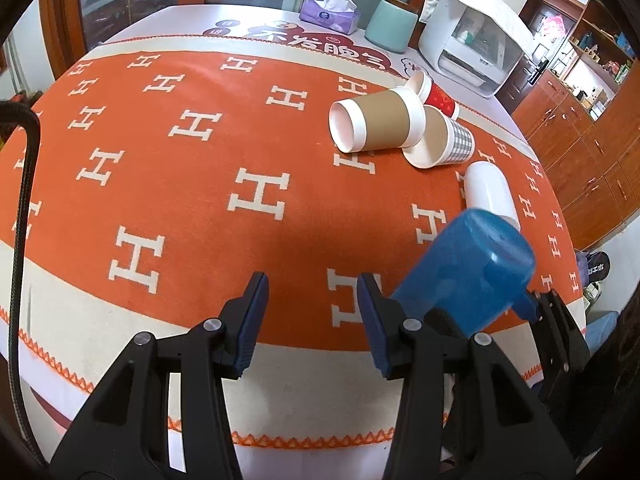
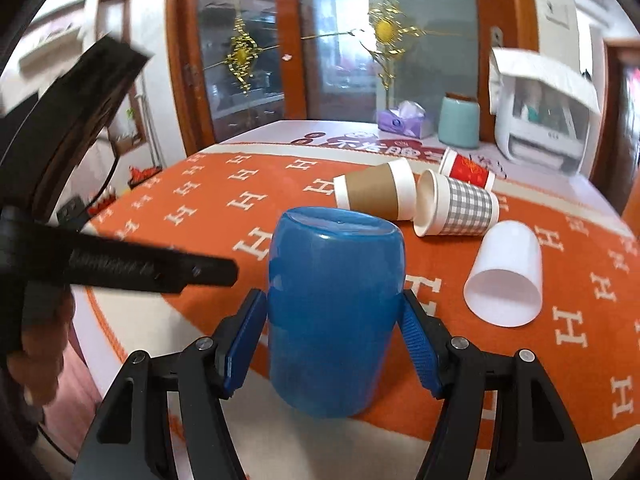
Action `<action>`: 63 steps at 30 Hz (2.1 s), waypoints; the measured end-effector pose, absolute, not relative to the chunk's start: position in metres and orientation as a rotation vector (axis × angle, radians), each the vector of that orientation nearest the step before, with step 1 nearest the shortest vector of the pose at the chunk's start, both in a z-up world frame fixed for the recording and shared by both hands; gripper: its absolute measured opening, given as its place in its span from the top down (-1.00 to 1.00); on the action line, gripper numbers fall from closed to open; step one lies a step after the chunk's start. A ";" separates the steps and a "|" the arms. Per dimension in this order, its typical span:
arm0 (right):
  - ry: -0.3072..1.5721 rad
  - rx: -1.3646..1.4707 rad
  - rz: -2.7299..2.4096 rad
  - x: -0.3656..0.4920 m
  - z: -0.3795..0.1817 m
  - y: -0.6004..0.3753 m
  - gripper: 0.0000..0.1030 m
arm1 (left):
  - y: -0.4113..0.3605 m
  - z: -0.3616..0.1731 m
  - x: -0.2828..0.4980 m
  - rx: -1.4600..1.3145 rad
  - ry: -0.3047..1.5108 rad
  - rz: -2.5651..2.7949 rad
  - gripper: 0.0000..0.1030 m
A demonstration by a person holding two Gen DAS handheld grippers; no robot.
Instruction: Flip cup upside down
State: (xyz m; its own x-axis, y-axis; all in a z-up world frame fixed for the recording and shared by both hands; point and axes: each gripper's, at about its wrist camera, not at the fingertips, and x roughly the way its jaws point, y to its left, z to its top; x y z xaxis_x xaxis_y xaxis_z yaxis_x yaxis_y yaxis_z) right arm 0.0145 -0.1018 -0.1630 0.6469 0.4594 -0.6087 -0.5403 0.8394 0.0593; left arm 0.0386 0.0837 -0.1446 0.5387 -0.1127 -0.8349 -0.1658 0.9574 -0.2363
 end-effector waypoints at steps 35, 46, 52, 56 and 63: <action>0.713 0.061 0.431 -0.026 -0.076 -0.155 -0.60 | 0.060 -0.075 -0.009 -0.113 0.824 0.114 -0.47; 0.815 0.094 0.290 -0.032 -0.022 -0.173 -0.69 | 0.038 -0.021 -0.023 -0.067 0.787 0.142 -0.62; 0.771 0.100 0.259 -0.043 0.003 -0.180 -0.73 | 0.027 -0.004 -0.029 -0.058 0.783 0.133 -0.62; 0.737 0.098 0.240 -0.048 0.016 -0.183 -0.75 | 0.023 0.004 -0.034 -0.050 0.763 0.139 -0.63; 0.708 0.091 0.237 -0.055 0.032 -0.184 -0.76 | 0.022 0.009 -0.035 -0.049 0.755 0.144 -0.62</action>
